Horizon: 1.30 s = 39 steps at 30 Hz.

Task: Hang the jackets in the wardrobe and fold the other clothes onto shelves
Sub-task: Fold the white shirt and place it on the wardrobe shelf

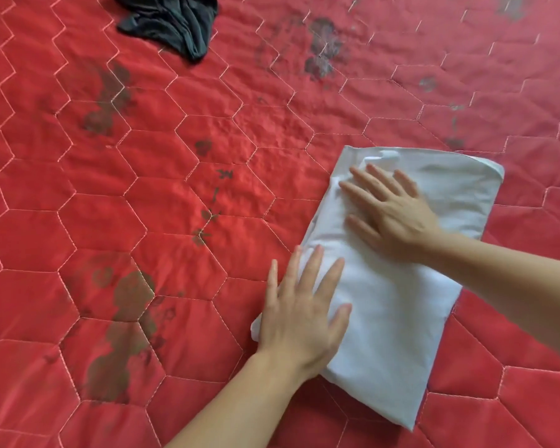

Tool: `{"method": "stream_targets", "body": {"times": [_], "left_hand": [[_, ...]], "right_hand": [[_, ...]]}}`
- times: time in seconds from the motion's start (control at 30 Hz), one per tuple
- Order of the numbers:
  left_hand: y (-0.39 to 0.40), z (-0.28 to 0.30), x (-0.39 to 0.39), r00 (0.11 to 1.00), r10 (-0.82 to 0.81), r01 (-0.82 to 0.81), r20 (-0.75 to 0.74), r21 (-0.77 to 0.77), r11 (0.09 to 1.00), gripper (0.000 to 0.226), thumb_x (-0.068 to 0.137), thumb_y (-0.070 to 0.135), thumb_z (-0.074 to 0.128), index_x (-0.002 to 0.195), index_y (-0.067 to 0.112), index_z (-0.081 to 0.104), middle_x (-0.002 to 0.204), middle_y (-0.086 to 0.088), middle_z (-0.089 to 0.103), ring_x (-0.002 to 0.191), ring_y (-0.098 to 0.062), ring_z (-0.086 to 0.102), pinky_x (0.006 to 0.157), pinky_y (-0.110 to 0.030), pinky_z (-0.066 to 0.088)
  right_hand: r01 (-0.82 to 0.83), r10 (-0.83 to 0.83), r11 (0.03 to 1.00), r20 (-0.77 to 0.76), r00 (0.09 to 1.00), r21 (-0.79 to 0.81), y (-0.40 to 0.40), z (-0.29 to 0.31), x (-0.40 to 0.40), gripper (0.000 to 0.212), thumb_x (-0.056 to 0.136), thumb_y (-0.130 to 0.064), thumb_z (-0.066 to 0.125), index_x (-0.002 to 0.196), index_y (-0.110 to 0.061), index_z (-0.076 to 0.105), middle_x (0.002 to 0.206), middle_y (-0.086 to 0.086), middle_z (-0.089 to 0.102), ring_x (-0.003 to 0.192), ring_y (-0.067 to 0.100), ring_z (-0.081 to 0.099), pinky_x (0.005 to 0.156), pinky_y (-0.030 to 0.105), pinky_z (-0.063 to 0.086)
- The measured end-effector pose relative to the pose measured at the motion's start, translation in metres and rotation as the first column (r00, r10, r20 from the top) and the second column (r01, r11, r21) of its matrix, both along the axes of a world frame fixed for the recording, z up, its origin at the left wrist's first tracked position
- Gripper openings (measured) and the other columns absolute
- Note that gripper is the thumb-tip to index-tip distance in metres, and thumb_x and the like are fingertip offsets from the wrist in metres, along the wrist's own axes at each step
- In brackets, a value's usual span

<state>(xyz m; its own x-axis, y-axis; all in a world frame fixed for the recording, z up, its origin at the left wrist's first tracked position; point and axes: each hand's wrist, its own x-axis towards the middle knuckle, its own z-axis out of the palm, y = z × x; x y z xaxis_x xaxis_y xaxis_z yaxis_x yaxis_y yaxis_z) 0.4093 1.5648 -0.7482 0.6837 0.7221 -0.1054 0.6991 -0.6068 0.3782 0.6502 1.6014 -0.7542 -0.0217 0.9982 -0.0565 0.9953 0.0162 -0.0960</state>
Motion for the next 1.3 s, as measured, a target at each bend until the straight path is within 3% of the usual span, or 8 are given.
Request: {"method": "stream_targets", "body": {"times": [0.33,0.5,0.63,0.8,0.93,1.13,1.23,1.3], "left_hand": [[0.003,-0.03,-0.008,0.995,-0.001,0.006,-0.097,0.053,0.999,0.07,0.09,0.06,0.035,0.153,0.03,0.025,0.161,-0.007,0.02,0.146,-0.029,0.025,0.114,-0.049,0.012],[0.003,-0.025,-0.033,0.991,-0.112,0.117,-0.068,0.08,0.99,0.066,0.09,0.056,0.038,0.151,0.035,0.024,0.159,-0.008,0.025,0.143,-0.03,0.032,0.116,-0.048,0.024],[0.002,-0.006,-0.038,0.999,0.021,-0.016,0.049,-0.103,0.995,0.069,0.088,0.048,0.05,0.149,0.029,0.024,0.151,-0.007,0.038,0.132,-0.027,0.044,0.104,-0.035,0.037],[0.022,0.015,-0.035,0.89,0.448,-0.318,0.08,-0.595,0.738,0.061,0.073,0.039,0.069,0.13,0.026,0.052,0.108,0.002,0.068,0.101,-0.018,0.065,0.085,-0.029,0.048],[0.034,0.024,-0.037,0.915,0.404,-0.292,0.002,-0.687,0.665,0.037,0.08,0.032,0.075,0.112,0.028,0.056,0.099,0.011,0.065,0.085,-0.006,0.063,0.065,-0.021,0.049],[0.041,0.032,-0.042,0.892,0.452,-0.228,0.015,-0.848,0.478,0.044,0.081,0.015,0.077,0.12,0.022,0.058,0.104,-0.006,0.071,0.08,-0.021,0.071,0.06,-0.032,0.055],[0.041,0.042,-0.048,0.867,0.491,-0.131,0.083,-0.913,0.385,0.051,0.089,0.006,0.064,0.133,0.026,0.049,0.093,-0.004,0.07,0.048,-0.01,0.058,0.046,-0.023,0.046],[0.044,0.052,-0.053,0.842,0.532,-0.074,0.094,-0.955,0.287,0.055,0.092,-0.001,0.045,0.137,0.03,0.048,0.086,-0.005,0.069,0.051,-0.012,0.054,0.046,-0.023,0.049]], "right_hand": [[0.308,-0.306,0.946,0.039,0.951,-0.097,0.03,-0.008,0.008,0.067,0.098,-0.054,0.019,0.155,-0.02,0.009,0.164,0.003,0.006,0.15,0.023,0.005,0.119,0.049,0.001],[0.043,-0.045,0.998,-0.06,0.997,-0.038,-0.088,0.0,-0.029,0.067,0.093,-0.056,0.031,0.151,-0.023,0.032,0.159,0.005,0.025,0.147,0.023,0.021,0.118,0.05,0.013],[0.199,-0.205,0.976,-0.069,0.976,-0.088,-0.185,-0.009,-0.035,0.057,0.093,-0.036,0.036,0.149,-0.025,0.034,0.155,0.006,0.036,0.145,0.025,0.026,0.116,0.045,0.019],[0.061,-0.07,0.993,-0.089,0.994,-0.106,-0.222,0.005,-0.057,0.074,0.069,-0.021,0.042,0.143,-0.024,0.044,0.152,0.006,0.039,0.138,0.029,0.039,0.109,0.047,0.031],[-0.06,0.051,0.984,-0.056,0.997,-0.169,-0.234,0.004,-0.066,0.063,0.08,-0.037,0.049,0.142,-0.025,0.048,0.15,0.004,0.044,0.137,0.027,0.041,0.109,0.046,0.029],[0.135,-0.129,0.991,-0.185,0.974,0.023,-0.22,0.012,-0.082,0.046,0.074,-0.02,0.043,0.112,-0.021,0.069,0.117,-0.001,0.069,0.114,0.024,0.062,0.101,0.035,0.031],[0.349,-0.289,0.937,-0.524,0.801,0.016,-0.222,0.02,-0.093,0.039,0.076,-0.022,0.042,0.104,-0.021,0.069,0.101,-0.004,0.072,0.099,0.027,0.063,0.094,0.034,0.038],[0.477,-0.4,0.873,-0.702,0.589,-0.098,-0.228,0.028,-0.088,0.038,0.078,-0.03,0.042,0.098,-0.014,0.07,0.093,0.003,0.072,0.091,0.025,0.064,0.087,0.038,0.043]]}}
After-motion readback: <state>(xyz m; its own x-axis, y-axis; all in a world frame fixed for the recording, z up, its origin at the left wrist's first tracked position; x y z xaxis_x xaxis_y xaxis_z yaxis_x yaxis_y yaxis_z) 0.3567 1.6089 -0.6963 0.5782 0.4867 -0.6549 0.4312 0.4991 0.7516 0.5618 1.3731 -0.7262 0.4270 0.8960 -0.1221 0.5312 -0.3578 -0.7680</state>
